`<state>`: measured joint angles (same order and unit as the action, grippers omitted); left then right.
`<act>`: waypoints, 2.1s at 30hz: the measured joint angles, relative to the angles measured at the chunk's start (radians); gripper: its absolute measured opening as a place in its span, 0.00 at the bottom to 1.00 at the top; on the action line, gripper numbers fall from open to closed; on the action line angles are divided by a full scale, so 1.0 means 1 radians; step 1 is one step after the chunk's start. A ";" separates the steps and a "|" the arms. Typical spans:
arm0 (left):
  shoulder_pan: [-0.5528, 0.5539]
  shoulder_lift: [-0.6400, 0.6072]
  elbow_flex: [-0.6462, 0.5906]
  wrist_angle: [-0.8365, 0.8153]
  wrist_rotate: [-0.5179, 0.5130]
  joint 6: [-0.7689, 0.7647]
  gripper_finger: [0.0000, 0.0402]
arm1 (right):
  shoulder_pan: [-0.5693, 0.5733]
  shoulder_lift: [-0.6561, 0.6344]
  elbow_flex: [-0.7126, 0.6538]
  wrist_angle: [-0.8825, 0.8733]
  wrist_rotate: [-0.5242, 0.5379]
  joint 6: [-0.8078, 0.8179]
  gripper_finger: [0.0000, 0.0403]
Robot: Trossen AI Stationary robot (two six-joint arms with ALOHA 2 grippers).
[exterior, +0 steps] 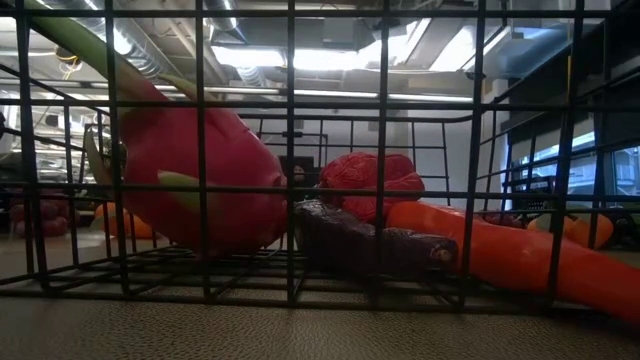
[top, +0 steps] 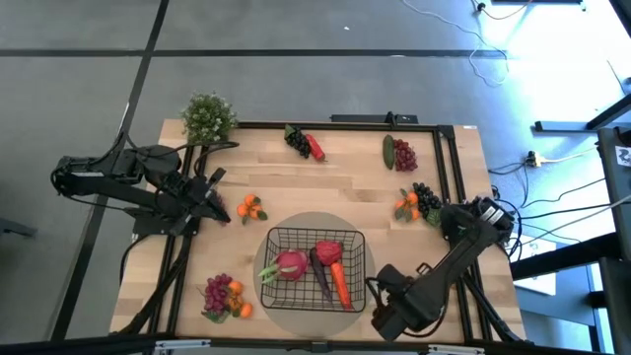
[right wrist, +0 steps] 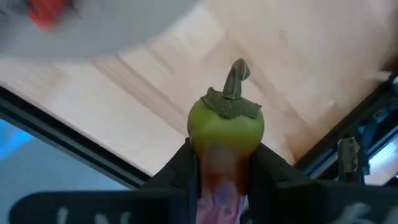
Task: Build produce basket
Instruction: Put the bottom chili pepper into the black wire basket
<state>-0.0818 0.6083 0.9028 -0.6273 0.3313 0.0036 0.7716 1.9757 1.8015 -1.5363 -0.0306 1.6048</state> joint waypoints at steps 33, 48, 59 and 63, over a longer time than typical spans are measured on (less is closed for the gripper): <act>0.000 -0.002 0.000 -0.105 0.033 0.062 0.00 | -0.317 0.000 -0.058 0.629 0.334 -0.022 0.18; 0.000 -0.002 0.000 -0.105 0.029 0.061 0.00 | -0.317 0.000 -0.206 0.714 0.282 -0.109 0.24; 0.000 -0.002 0.000 -0.105 0.029 0.058 0.00 | -0.317 0.000 -0.206 0.725 0.288 -0.145 0.30; 0.000 -0.002 0.000 -0.105 0.029 0.058 0.00 | -0.317 0.000 -0.206 0.732 0.290 -0.145 0.30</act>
<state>-0.0816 0.6060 0.9028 -0.7326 0.3603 0.0612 0.4545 1.9762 1.5959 -0.8044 0.2596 1.4593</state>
